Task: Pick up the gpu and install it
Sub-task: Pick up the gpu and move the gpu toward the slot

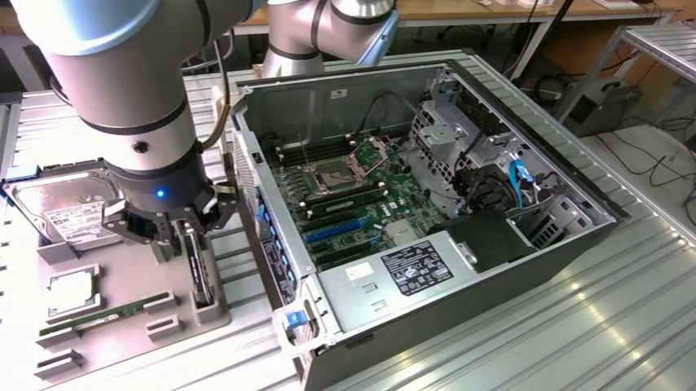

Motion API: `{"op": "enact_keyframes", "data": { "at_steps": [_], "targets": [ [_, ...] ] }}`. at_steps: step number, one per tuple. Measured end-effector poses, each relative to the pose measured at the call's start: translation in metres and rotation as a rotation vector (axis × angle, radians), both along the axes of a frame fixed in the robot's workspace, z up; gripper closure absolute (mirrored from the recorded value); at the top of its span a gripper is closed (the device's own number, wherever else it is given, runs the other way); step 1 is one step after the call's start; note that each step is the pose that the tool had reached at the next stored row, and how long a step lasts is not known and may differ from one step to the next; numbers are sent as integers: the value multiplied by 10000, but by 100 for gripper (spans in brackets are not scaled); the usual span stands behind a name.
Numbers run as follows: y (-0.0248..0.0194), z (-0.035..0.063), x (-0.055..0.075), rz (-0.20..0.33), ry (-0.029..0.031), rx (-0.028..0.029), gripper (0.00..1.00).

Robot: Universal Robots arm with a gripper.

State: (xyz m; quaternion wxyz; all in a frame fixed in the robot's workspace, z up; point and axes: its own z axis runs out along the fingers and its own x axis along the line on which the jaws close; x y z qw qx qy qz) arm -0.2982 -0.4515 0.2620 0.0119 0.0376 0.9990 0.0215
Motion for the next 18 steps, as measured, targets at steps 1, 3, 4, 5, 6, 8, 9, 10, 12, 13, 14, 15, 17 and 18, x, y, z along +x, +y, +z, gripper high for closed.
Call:
{"op": "enact_keyframes", "data": {
  "at_steps": [1, 3, 4, 5, 6, 8, 9, 10, 12, 13, 14, 15, 17, 18],
  "targets": [
    [0, -19, 0, 0, 0, 2, 64],
    [2, -53, 0, 0, -1, 15, 64],
    [4, -67, 0, 0, 0, 28, 64],
    [9, -92, 0, 1, -1, 73, 64],
    [12, -106, 0, 0, -1, 105, 64],
    [14, -124, -1, 1, 0, 142, 64],
    [14, -133, -1, 2, 0, 145, 64],
    [24, -148, 0, 3, 0, 146, 64],
    [35, -159, 0, 4, 0, 146, 64],
    [35, -161, -1, 5, 2, 145, 64],
    [37, -164, -3, 4, 1, 145, 64],
    [38, -168, -4, 4, 1, 144, 64],
    [40, -179, -7, 2, 1, 124, 64],
    [39, -183, -8, 3, 2, 116, 64]
  ]
}}
